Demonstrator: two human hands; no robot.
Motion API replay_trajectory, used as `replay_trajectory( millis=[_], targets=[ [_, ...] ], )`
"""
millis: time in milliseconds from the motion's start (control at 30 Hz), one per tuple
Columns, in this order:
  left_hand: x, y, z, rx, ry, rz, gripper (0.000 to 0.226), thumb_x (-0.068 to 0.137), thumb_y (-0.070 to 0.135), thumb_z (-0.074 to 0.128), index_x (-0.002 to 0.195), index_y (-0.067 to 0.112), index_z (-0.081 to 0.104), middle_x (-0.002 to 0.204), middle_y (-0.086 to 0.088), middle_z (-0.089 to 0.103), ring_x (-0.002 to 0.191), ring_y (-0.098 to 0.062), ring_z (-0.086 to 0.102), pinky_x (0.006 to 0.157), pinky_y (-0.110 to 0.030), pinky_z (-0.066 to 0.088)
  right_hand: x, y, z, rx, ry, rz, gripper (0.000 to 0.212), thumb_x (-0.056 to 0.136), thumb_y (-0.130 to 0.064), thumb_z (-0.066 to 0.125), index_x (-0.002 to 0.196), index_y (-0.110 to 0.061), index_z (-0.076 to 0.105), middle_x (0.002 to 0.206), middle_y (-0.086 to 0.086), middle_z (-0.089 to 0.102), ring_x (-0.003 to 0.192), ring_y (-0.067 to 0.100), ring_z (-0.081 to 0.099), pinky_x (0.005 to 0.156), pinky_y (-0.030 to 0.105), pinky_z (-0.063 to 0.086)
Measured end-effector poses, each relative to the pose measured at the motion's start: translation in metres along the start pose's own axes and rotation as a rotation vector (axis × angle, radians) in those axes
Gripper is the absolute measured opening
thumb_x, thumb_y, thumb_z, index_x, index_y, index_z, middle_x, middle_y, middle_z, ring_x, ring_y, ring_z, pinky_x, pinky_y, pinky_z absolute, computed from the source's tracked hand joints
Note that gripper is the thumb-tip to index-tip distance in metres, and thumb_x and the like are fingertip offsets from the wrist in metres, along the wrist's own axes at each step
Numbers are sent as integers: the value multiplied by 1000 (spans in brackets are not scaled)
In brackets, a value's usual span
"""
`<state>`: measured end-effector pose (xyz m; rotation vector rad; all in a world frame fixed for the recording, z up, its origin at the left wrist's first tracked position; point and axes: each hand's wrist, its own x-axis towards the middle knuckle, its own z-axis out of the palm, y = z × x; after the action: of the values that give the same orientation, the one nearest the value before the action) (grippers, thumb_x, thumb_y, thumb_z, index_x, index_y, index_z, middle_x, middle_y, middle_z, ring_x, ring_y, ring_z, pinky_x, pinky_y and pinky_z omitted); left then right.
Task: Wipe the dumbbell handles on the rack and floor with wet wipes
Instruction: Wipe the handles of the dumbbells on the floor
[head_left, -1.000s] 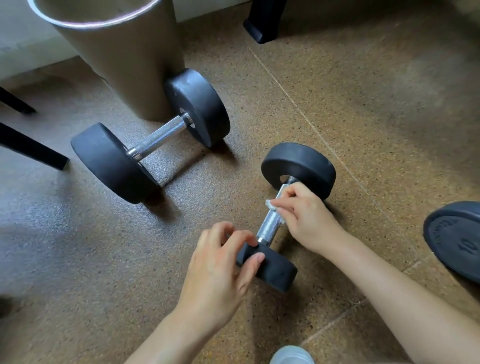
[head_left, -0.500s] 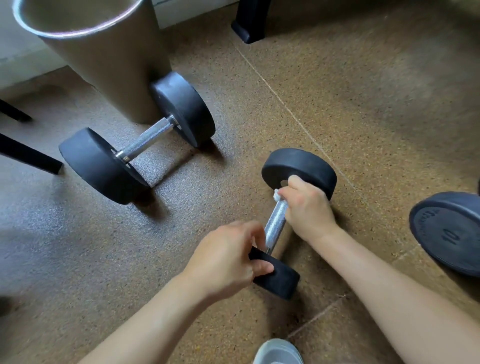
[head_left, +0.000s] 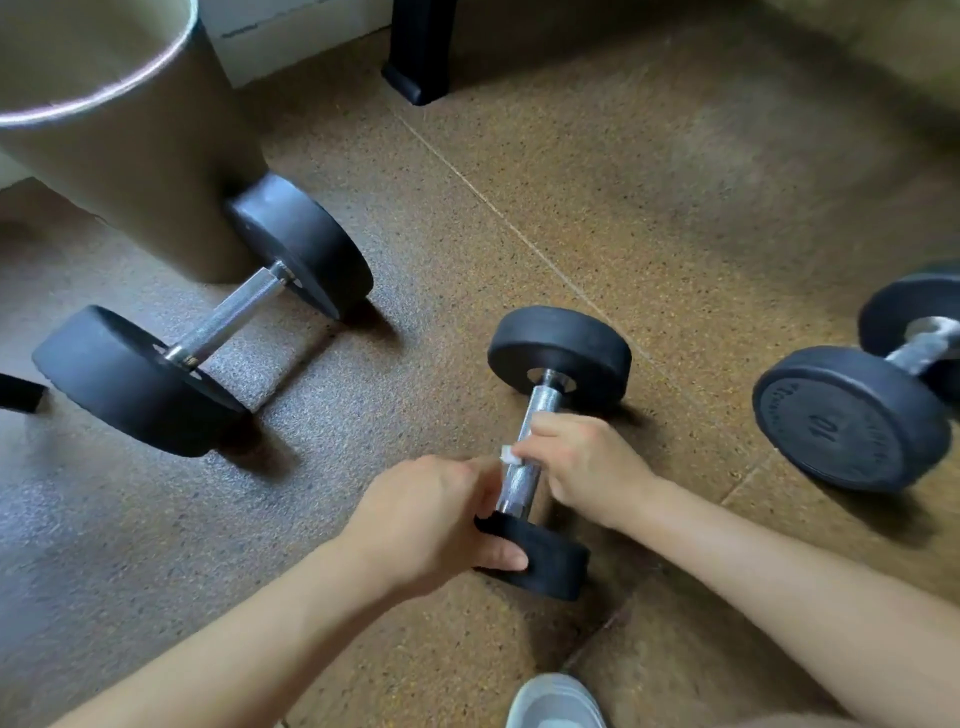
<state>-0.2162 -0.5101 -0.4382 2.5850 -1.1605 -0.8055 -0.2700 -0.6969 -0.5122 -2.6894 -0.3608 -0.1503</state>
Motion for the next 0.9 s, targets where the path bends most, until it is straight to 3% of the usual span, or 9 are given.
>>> replay_trajectory(
  millis=[100,200,300,400,467,567,667,800,900],
  targets=[
    [-5,3,6,48,40,-29,53,68,73,62,86,30,38,95,9,54,92,-18,57,66,-33,39,20,25,0,-66,133,154,15,71,5,74,75,-9,69,73,8,52,57,28,56,47,34,47],
    [-16,6,27,-31,180,46,48,72,73,57,86,31,38,90,10,50,84,-19,56,66,-34,47,8,15,6,28,149,249,6,85,-5,66,87,-6,72,82,9,53,69,31,61,58,41,54],
    [-23,6,47,-71,349,163,41,79,69,51,90,29,48,84,9,50,74,-18,52,60,-34,49,-17,-4,1,97,49,195,20,93,-17,57,99,-6,73,85,5,53,71,27,59,62,44,53],
    [-31,5,56,-15,397,305,34,89,60,50,104,31,56,97,6,54,84,-20,53,68,-37,48,-11,8,-5,5,79,154,25,92,-17,50,85,-5,71,78,10,52,61,28,55,52,41,51],
    [-34,-1,57,-6,430,370,29,92,55,50,113,36,59,108,4,56,92,-23,53,71,-38,48,1,23,-7,-83,176,247,18,86,-5,52,75,-5,66,73,11,49,55,30,51,44,39,47],
    [-32,-4,60,-40,419,400,29,95,49,49,120,38,61,118,-2,55,94,-26,53,72,-42,51,-5,8,-4,-43,179,310,8,77,1,69,76,-7,70,74,10,52,53,30,53,44,35,46],
    [-31,3,65,-6,395,421,31,99,43,45,127,38,57,124,-5,51,95,-27,54,73,-42,51,-25,-8,-8,-16,20,127,21,86,-14,53,79,-9,72,74,7,54,55,26,55,48,32,45],
    [-27,7,62,-15,338,465,34,96,38,50,130,36,54,123,-3,53,100,-23,54,78,-37,50,-6,24,-12,-93,180,276,12,74,2,70,75,-9,68,74,11,51,52,33,53,42,37,46],
    [-24,9,61,-138,336,446,31,94,47,52,120,30,56,120,4,52,98,-17,51,81,-33,47,-28,5,-6,18,89,188,13,81,-6,59,82,-9,72,74,9,52,56,31,56,46,35,48]
  ],
)
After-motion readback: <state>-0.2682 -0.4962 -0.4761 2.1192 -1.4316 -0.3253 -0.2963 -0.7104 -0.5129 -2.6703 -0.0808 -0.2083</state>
